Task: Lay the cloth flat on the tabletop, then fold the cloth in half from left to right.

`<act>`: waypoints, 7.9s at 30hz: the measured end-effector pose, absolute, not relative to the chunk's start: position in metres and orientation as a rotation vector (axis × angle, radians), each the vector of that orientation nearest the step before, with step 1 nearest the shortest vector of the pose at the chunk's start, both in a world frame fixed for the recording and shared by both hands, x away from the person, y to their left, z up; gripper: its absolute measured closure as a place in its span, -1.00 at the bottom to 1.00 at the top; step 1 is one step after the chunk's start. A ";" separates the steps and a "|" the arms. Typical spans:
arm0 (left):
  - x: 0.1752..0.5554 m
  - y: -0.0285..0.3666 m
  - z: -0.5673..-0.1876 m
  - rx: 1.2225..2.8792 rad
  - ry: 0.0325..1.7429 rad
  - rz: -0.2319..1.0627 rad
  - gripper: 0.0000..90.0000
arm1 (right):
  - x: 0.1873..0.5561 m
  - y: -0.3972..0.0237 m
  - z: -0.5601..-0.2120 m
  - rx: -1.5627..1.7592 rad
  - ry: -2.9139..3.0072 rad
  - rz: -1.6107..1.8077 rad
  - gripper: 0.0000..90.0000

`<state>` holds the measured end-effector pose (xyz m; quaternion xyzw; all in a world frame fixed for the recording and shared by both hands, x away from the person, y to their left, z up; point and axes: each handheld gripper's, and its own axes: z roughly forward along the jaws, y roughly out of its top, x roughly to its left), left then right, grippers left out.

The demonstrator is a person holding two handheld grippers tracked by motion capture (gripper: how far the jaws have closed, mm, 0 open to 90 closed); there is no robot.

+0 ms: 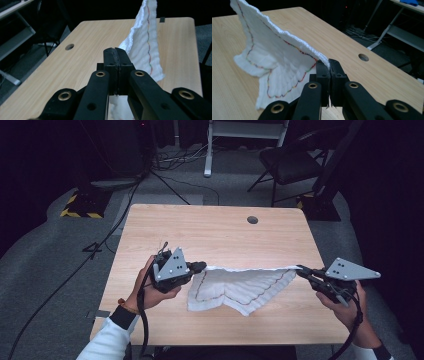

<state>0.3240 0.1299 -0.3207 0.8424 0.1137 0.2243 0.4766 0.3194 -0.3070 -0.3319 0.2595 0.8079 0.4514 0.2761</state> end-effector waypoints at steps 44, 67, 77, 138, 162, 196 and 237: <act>0.487 0.114 -0.456 2.295 0.795 0.481 -0.15 | 0.498 -0.249 -0.436 0.957 2.276 0.873 -0.19; 0.408 0.121 -0.489 2.412 0.662 0.320 -0.49 | 0.404 -0.267 -0.484 0.831 2.513 0.815 -0.30; 0.394 0.123 -0.492 2.377 0.675 0.349 -0.48 | 0.385 -0.286 -0.483 0.893 2.544 0.795 -0.09; 0.499 0.134 -0.470 2.173 0.938 0.519 -0.55 | 0.378 -0.202 -0.454 0.591 2.528 1.104 -0.14; 0.557 0.117 -0.502 2.130 1.143 0.408 -0.70 | 0.371 -0.062 -0.493 0.293 2.752 1.081 -0.09; 0.533 0.176 -0.465 2.183 0.929 0.357 0.98 | 0.353 -0.042 -0.462 0.240 2.604 1.099 0.93; 0.568 -0.017 -0.436 2.224 0.643 0.403 0.98 | 0.364 -0.229 -0.432 0.666 2.430 1.102 0.93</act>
